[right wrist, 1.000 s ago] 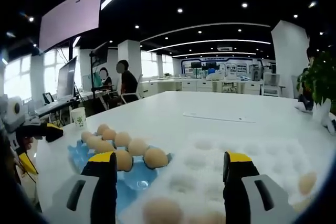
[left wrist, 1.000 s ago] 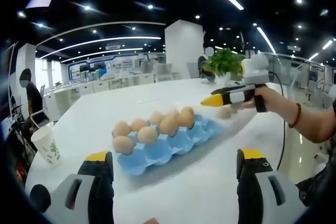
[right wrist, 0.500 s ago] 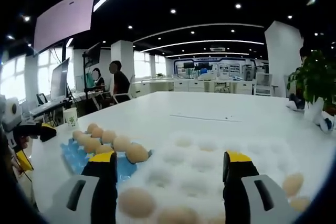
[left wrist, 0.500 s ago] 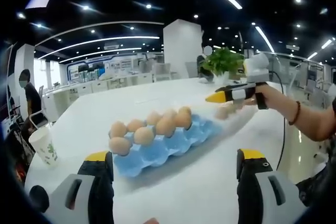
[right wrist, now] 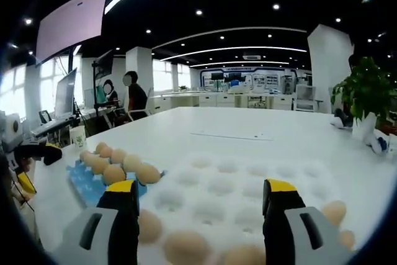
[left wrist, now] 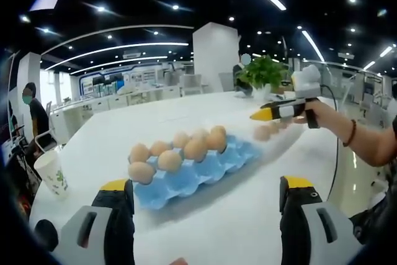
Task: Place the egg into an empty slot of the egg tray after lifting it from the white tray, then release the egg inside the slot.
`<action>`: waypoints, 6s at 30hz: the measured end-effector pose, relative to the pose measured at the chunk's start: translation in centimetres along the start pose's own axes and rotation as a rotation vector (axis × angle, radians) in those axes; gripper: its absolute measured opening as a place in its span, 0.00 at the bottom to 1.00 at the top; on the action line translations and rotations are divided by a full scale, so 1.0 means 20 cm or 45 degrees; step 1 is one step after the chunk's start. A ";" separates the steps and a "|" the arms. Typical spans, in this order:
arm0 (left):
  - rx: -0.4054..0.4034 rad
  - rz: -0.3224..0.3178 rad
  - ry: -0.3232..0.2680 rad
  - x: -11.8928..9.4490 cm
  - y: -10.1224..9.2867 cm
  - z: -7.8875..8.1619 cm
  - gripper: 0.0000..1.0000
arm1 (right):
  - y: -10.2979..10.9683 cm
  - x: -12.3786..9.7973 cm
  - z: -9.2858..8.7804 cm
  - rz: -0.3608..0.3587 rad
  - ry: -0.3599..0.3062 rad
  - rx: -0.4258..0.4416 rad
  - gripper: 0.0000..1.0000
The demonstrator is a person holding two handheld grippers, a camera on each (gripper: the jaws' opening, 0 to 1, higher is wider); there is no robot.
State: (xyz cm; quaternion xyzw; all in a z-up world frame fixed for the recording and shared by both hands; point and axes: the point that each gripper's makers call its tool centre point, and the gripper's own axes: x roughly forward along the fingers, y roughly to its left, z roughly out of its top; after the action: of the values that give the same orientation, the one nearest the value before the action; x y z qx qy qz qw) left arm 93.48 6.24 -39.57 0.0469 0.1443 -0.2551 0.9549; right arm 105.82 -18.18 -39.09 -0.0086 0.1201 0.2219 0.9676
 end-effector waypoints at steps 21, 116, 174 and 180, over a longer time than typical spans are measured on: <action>-0.008 0.014 0.005 -0.01 0.01 -0.01 0.99 | -0.22 -0.11 -0.03 -0.105 -0.004 0.002 0.84; 0.001 0.082 0.031 -0.02 0.07 -0.03 0.97 | -0.83 -0.26 -0.21 -0.486 0.151 0.134 0.27; 0.018 0.069 0.025 -0.03 0.05 -0.02 0.96 | -0.17 -0.09 0.01 -0.178 0.003 0.001 0.27; 0.021 0.063 0.027 -0.03 0.05 -0.02 0.96 | -0.08 -0.04 0.02 -0.127 0.001 0.007 0.27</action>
State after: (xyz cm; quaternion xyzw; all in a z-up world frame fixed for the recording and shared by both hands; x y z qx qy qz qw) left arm 93.29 7.43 -39.75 0.0610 0.1510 -0.2319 0.9590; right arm 105.78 -19.89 -38.55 -0.0120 0.1206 0.1732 0.9774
